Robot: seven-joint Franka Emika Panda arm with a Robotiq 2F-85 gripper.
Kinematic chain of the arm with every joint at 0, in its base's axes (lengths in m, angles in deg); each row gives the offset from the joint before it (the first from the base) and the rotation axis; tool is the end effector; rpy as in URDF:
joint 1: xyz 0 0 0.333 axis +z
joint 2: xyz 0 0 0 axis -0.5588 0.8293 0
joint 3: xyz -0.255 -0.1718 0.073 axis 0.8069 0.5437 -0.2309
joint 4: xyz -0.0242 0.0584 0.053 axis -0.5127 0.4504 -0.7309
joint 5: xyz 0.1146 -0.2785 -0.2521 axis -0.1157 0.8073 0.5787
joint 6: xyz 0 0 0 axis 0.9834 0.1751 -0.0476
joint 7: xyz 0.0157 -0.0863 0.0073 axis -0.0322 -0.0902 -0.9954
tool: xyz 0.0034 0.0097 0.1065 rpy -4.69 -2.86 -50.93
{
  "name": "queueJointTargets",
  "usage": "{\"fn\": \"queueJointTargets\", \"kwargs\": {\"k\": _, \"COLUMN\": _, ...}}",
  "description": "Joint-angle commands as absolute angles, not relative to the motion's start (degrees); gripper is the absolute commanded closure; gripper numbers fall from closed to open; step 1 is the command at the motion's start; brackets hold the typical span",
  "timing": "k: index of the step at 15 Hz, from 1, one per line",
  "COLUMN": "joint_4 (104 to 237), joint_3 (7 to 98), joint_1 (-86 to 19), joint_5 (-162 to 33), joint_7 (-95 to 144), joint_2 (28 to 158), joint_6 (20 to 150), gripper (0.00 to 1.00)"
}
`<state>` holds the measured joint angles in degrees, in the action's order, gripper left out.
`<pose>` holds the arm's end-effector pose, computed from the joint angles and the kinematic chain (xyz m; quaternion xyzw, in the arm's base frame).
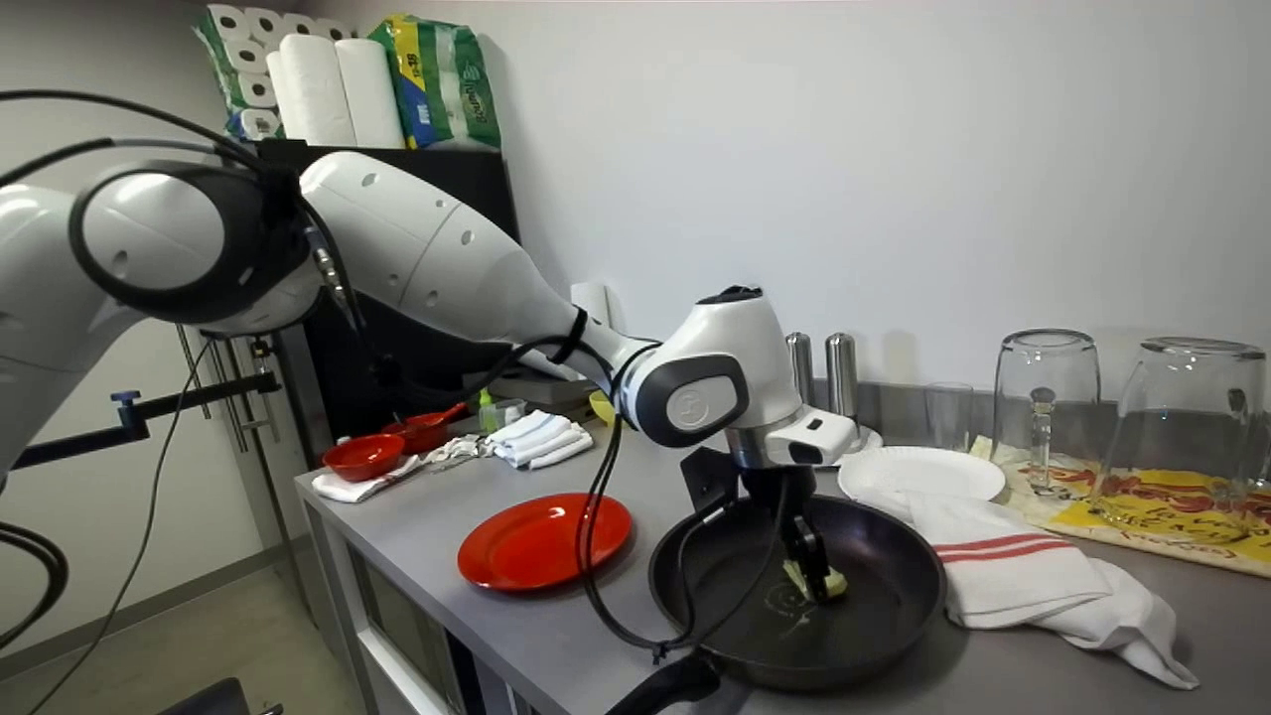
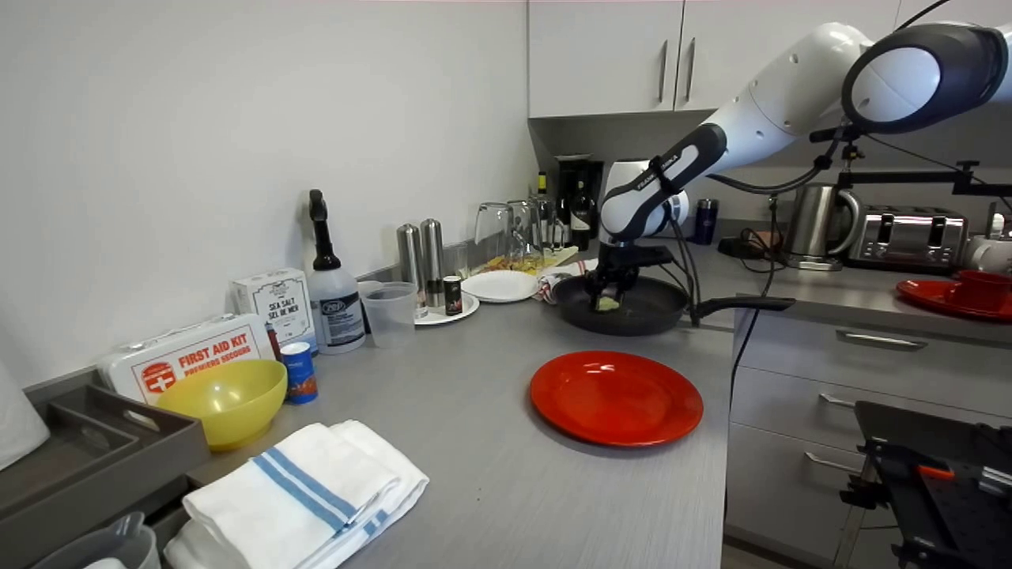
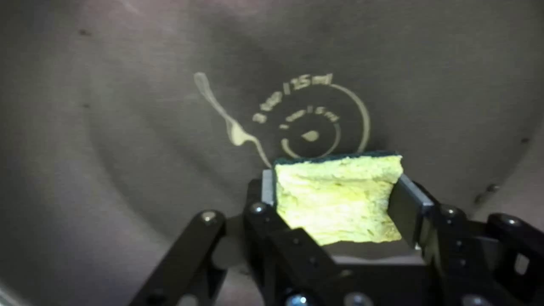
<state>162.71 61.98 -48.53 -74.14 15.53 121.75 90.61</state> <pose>0.6661 -0.3143 0.2356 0.9302 -0.3511 0.0964 0.0464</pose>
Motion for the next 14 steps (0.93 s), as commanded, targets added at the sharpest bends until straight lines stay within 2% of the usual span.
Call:
{"fn": "queueJointTargets", "kwargs": {"k": 1, "joint_4": 162.1, "joint_3": 60.7, "joint_1": -46.0, "joint_5": -73.3, "joint_7": 13.7, "joint_2": 124.2, "joint_6": 92.1, "gripper": 0.61}}
{"fn": "queueJointTargets", "kwargs": {"k": 14, "joint_4": 164.7, "joint_3": 68.3, "joint_1": -45.6, "joint_5": -71.3, "joint_7": 4.4, "joint_2": 124.0, "joint_6": 92.4, "gripper": 0.61}}
